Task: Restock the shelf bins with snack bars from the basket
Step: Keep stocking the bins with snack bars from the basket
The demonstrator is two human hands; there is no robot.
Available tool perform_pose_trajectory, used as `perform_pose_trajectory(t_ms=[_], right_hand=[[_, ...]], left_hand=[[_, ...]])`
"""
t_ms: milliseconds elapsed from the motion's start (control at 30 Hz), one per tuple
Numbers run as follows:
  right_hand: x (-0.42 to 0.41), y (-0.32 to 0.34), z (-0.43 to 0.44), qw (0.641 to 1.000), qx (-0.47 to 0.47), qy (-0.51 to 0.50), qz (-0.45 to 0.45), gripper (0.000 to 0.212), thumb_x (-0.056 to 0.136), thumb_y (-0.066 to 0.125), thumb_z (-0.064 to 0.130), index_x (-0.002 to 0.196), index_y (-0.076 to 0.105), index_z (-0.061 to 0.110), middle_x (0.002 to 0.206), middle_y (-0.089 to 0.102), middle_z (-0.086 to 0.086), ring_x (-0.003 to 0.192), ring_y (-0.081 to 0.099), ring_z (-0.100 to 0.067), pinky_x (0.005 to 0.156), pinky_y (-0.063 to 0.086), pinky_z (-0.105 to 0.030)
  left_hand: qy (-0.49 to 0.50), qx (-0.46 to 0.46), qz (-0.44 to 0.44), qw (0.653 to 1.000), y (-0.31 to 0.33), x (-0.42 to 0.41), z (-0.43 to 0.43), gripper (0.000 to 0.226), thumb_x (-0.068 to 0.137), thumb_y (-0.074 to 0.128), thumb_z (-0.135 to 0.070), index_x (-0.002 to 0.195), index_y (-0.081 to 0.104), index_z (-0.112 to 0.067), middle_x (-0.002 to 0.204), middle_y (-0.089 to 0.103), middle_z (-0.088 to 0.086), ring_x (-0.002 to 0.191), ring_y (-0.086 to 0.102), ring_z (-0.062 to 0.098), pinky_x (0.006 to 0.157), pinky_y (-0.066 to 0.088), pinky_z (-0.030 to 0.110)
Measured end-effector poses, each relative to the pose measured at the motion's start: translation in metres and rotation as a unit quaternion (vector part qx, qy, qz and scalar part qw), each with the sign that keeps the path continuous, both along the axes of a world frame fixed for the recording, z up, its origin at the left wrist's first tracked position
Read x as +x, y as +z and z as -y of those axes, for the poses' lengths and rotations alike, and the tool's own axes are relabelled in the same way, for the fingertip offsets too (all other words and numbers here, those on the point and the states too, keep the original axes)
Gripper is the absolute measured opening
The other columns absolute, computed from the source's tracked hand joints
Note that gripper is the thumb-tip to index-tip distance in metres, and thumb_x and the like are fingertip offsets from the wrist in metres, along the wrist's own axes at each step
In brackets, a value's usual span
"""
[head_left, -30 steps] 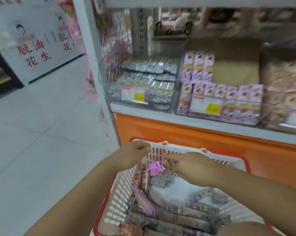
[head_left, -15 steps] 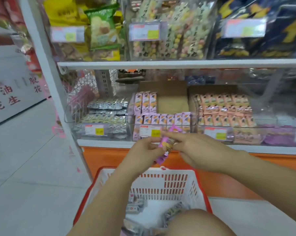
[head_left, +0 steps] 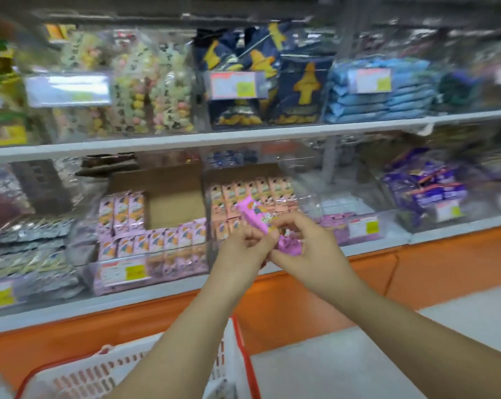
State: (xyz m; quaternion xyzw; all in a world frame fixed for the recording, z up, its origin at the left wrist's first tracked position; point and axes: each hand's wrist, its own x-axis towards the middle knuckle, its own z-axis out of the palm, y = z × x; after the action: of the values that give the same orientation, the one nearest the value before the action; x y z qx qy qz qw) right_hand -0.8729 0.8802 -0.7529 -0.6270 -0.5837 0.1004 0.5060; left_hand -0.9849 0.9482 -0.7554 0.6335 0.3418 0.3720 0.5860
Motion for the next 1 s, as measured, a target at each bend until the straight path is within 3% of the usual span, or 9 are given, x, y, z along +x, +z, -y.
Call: perform_pose_trajectory(t_ms=[67,167,233,300,467,633,733,867,1000], right_hand=[[0.027,-0.004,0.000,0.999,0.014,-0.040,-0.015,0.026,0.079,0.070,0.015,0.092,0.057,0.033,0.093,0.066,0.015,0.088,0.060,-0.001,0.078,0.050,-0.027],[0.064,-0.013,-0.002,0.994,0.029,-0.100,-0.030,0.025,0.076,0.070,0.020,0.078,0.050,0.035,0.083,0.066,0.005,0.078,0.061,-0.018,0.069,0.051,-0.039],[0.085,-0.016,-0.004,0.990,0.033,-0.133,-0.036,0.025,0.077,0.069,0.014,0.075,0.048,0.027,0.078,0.064,-0.001,0.069,0.056,-0.019,0.062,0.047,-0.037],[0.111,-0.015,-0.011,0.984,0.034,-0.171,-0.047,0.023,0.078,0.065,0.009,0.074,0.047,0.022,0.074,0.062,-0.003,0.060,0.055,-0.018,0.055,0.046,-0.036],[0.175,-0.008,-0.061,0.958,-0.079,-0.275,0.010,0.014,0.079,0.063,0.020,0.078,0.049,0.020,0.061,0.057,0.000,0.059,0.058,-0.025,0.052,0.039,-0.031],[0.207,-0.015,-0.122,0.933,-0.197,-0.287,0.093,0.022,0.084,0.064,0.035,0.079,0.052,0.017,0.089,0.065,-0.012,0.087,0.059,-0.033,0.064,0.042,-0.030],[0.223,-0.024,-0.151,0.930,-0.230,-0.277,0.073,0.030,0.085,0.063,0.029,0.070,0.048,0.009,0.083,0.058,-0.021,0.084,0.058,-0.034,0.069,0.046,-0.035],[0.234,-0.034,-0.181,0.914,-0.289,-0.276,0.070,0.035,0.083,0.064,0.033,0.066,0.048,0.007,0.077,0.051,-0.015,0.087,0.061,-0.033,0.070,0.047,-0.034],[0.236,-0.041,-0.192,0.906,-0.357,-0.216,0.076,0.025,0.087,0.063,0.025,0.079,0.060,0.002,0.097,0.063,-0.018,0.102,0.062,-0.032,0.072,0.043,-0.028]], left_hand=[[-0.018,0.054,-0.038,0.998,0.002,0.024,0.001,0.021,0.089,0.064,-0.027,0.075,0.056,-0.013,0.073,0.065,0.003,0.067,0.063,0.008,0.065,0.047,0.017],[-0.029,0.163,-0.102,0.981,0.005,0.049,-0.008,0.013,0.093,0.058,-0.019,0.081,0.059,-0.015,0.078,0.062,-0.008,0.067,0.057,-0.007,0.057,0.042,0.007],[-0.005,0.250,-0.182,0.951,0.001,0.056,-0.025,0.010,0.094,0.056,-0.022,0.085,0.059,-0.024,0.085,0.061,-0.014,0.073,0.055,-0.008,0.061,0.042,0.012],[0.026,0.331,-0.281,0.901,-0.005,0.065,-0.047,0.005,0.094,0.054,-0.027,0.095,0.059,-0.030,0.104,0.060,-0.013,0.096,0.055,0.001,0.078,0.046,0.025],[0.017,0.404,-0.476,0.782,-0.018,0.085,-0.093,0.038,0.096,0.045,-0.039,0.134,0.042,-0.034,0.141,0.040,-0.006,0.131,0.034,0.019,0.109,0.031,0.044],[-0.011,0.367,-0.506,0.780,-0.034,0.094,-0.107,0.039,0.100,0.030,-0.040,0.135,0.047,-0.034,0.147,0.033,-0.007,0.133,0.032,0.017,0.111,0.027,0.039],[-0.004,0.378,-0.510,0.773,-0.038,0.094,-0.109,0.039,0.100,0.027,-0.041,0.134,0.046,-0.036,0.147,0.031,-0.010,0.133,0.032,0.015,0.111,0.025,0.038],[-0.006,0.374,-0.508,0.776,-0.040,0.094,-0.111,0.038,0.100,0.027,-0.041,0.134,0.045,-0.037,0.147,0.029,-0.011,0.134,0.029,0.014,0.112,0.022,0.037],[-0.003,0.378,-0.505,0.776,-0.043,0.094,-0.113,0.038,0.100,0.026,-0.041,0.133,0.046,-0.037,0.145,0.030,-0.012,0.133,0.029,0.013,0.111,0.022,0.035]])
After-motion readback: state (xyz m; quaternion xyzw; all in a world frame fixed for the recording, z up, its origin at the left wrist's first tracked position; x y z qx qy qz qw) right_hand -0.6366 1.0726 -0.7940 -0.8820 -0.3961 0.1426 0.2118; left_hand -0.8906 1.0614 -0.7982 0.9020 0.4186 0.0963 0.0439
